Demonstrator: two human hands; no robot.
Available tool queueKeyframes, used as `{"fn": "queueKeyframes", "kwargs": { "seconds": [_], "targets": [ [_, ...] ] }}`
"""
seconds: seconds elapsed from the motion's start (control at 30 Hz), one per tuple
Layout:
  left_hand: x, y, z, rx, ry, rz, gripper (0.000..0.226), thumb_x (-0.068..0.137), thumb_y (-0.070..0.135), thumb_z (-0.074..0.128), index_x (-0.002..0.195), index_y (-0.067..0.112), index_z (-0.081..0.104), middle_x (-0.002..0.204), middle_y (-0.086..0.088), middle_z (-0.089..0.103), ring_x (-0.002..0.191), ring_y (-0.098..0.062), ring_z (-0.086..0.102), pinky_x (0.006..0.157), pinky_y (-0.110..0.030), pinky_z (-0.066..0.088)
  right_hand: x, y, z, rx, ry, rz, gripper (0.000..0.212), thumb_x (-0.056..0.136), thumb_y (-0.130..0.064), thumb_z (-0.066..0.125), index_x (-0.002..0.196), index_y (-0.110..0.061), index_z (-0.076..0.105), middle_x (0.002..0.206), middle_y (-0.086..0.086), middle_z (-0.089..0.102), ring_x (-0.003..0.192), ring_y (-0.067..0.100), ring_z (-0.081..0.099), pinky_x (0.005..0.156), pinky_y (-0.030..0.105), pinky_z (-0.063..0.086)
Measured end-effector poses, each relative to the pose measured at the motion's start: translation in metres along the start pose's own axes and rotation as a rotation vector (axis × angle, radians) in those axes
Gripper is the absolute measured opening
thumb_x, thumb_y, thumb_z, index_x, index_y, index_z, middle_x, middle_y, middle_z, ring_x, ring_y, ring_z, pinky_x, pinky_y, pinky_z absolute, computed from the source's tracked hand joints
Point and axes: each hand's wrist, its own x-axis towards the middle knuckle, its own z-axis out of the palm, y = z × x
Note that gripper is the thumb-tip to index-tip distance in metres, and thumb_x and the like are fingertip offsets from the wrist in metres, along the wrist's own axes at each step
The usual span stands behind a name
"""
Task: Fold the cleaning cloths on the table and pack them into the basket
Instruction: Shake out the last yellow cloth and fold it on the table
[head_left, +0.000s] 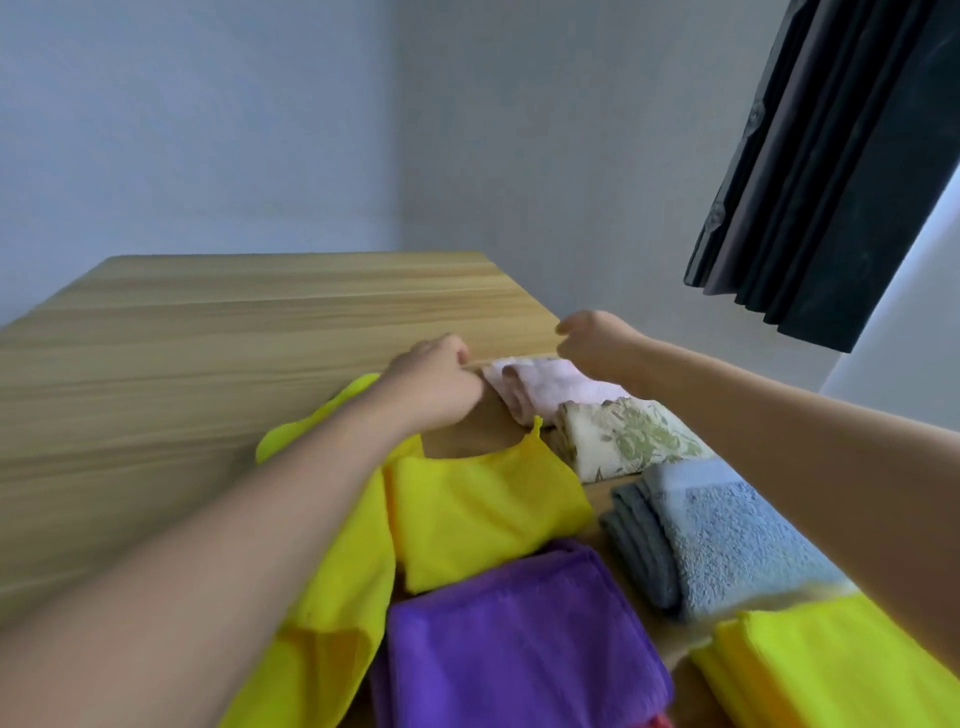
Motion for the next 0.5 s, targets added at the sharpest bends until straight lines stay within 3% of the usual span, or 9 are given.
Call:
{"fn": "queueKeyframes", "kwargs": {
  "seconds": [0.1, 0.17, 0.23, 0.3, 0.4, 0.43, 0.5],
  "targets": [
    [-0.025, -0.043, -0.031, -0.005, 0.005, -0.066, 0.026, 0.085, 0.014, 0.052, 0.107, 0.017, 0.065, 0.119, -0.008, 0.064, 0.109, -0.024, 0.058, 0.093, -0.031, 0.048, -0.022, -0.032, 0.017, 0.020, -0.112, -0.089, 0.036, 0.093, -0.015, 0.050, 0.128, -0.007, 0.058, 0.125, 0.014, 0.060, 0.116, 0.031, 0.056, 0.095, 0.036, 0.045],
    [-0.038, -0.070, -0.047, -0.034, 0.058, -0.141, 0.023, 0.083, 0.012, 0.053, 0.101, 0.017, 0.067, 0.115, -0.009, 0.066, 0.106, -0.026, 0.060, 0.093, -0.034, 0.049, -0.041, -0.049, 0.028, 0.010, -0.180, -0.105, 0.034, 0.090, -0.015, 0.050, 0.120, -0.004, 0.061, 0.093, 0.019, 0.068, 0.086, 0.033, 0.065, 0.075, 0.033, 0.052],
    [-0.048, -0.095, -0.055, -0.086, 0.122, -0.240, 0.021, 0.079, 0.019, 0.054, 0.095, 0.018, 0.066, 0.111, -0.008, 0.067, 0.104, -0.028, 0.061, 0.092, -0.037, 0.050, -0.054, -0.064, 0.037, -0.029, -0.221, -0.098, 0.032, 0.092, -0.015, 0.049, 0.119, -0.003, 0.061, 0.068, 0.007, 0.057, 0.057, 0.021, 0.053, 0.053, 0.024, 0.041],
    [-0.059, -0.110, -0.054, -0.131, 0.133, -0.313, 0.029, 0.075, 0.028, 0.051, 0.096, 0.013, 0.065, 0.107, -0.012, 0.067, 0.100, -0.030, 0.062, 0.090, -0.039, 0.051, -0.056, -0.075, 0.047, 0.008, -0.232, -0.055, 0.031, 0.093, -0.017, 0.050, 0.120, -0.007, 0.062, 0.076, 0.003, 0.054, 0.058, 0.016, 0.046, 0.052, 0.022, 0.035],
    [-0.067, -0.126, -0.043, 0.052, 0.083, -0.350, 0.047, 0.080, 0.036, 0.050, 0.120, 0.013, 0.060, 0.127, -0.018, 0.057, 0.118, -0.035, 0.053, 0.099, -0.038, 0.044, -0.054, -0.085, 0.071, 0.089, -0.313, 0.008, 0.021, 0.092, -0.021, 0.053, 0.105, -0.010, 0.064, 0.094, 0.005, 0.062, 0.073, 0.018, 0.059, 0.059, 0.024, 0.045],
    [-0.068, -0.131, -0.040, 0.107, 0.079, -0.343, 0.050, 0.080, 0.038, 0.052, 0.124, 0.017, 0.058, 0.130, -0.016, 0.055, 0.121, -0.035, 0.050, 0.099, -0.037, 0.042, -0.053, -0.088, 0.080, 0.108, -0.342, 0.032, 0.015, 0.092, -0.023, 0.054, 0.096, -0.011, 0.062, 0.092, 0.006, 0.061, 0.068, 0.018, 0.059, 0.055, 0.022, 0.046],
    [-0.066, -0.136, -0.039, 0.046, 0.048, -0.335, 0.047, 0.072, 0.037, 0.056, 0.115, 0.018, 0.062, 0.119, -0.012, 0.062, 0.110, -0.033, 0.057, 0.089, -0.037, 0.048, -0.048, -0.093, 0.094, 0.131, -0.348, 0.083, 0.016, 0.090, -0.028, 0.057, 0.084, -0.014, 0.058, 0.079, 0.008, 0.055, 0.055, 0.017, 0.049, 0.049, 0.020, 0.040]
  ]
}}
